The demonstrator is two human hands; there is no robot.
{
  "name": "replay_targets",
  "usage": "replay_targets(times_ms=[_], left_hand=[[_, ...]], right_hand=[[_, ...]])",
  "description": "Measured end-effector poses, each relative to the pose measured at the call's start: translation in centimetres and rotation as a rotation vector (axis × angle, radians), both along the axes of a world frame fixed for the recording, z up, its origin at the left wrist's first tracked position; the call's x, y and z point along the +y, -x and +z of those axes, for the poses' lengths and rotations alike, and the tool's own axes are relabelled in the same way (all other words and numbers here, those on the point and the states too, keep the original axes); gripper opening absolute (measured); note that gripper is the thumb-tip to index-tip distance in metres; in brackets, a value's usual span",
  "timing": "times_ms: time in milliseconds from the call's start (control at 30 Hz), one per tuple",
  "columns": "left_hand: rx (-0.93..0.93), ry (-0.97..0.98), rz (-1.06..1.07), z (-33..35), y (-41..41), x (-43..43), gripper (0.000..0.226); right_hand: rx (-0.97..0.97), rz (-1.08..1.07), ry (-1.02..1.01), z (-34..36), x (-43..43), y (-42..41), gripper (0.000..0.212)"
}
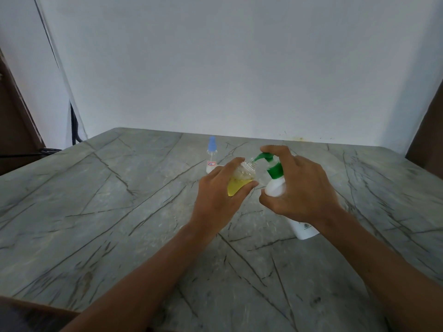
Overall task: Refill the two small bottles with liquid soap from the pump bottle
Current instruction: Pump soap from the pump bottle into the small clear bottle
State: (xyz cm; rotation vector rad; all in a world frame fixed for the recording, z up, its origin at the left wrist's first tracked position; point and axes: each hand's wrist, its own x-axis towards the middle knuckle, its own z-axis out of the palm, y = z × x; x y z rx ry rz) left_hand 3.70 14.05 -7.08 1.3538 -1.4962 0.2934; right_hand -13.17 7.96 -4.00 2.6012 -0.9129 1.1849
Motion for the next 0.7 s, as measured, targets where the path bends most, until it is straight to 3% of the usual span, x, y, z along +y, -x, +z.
replay_targets(times_ms=[300,600,700], left_hand=[[-0.025,-0.026,-0.015,-0.43,-0.02,-0.10,0.060],[0.031,0.011,-0.002,-0.11,-0.31,-0.13,0.057],[0.027,0.007,0.007,-0.10,-0.27,-0.15,0.058]], right_hand=[[-0.010,0.013,0.005,-0.20,-0.40,-0.11,0.075],[0.019,-0.042,0.047,-0.43,0.00,-0.10,0.099],[0.044,-0.054,0.043,-0.40,0.04,-0.13,0.096]])
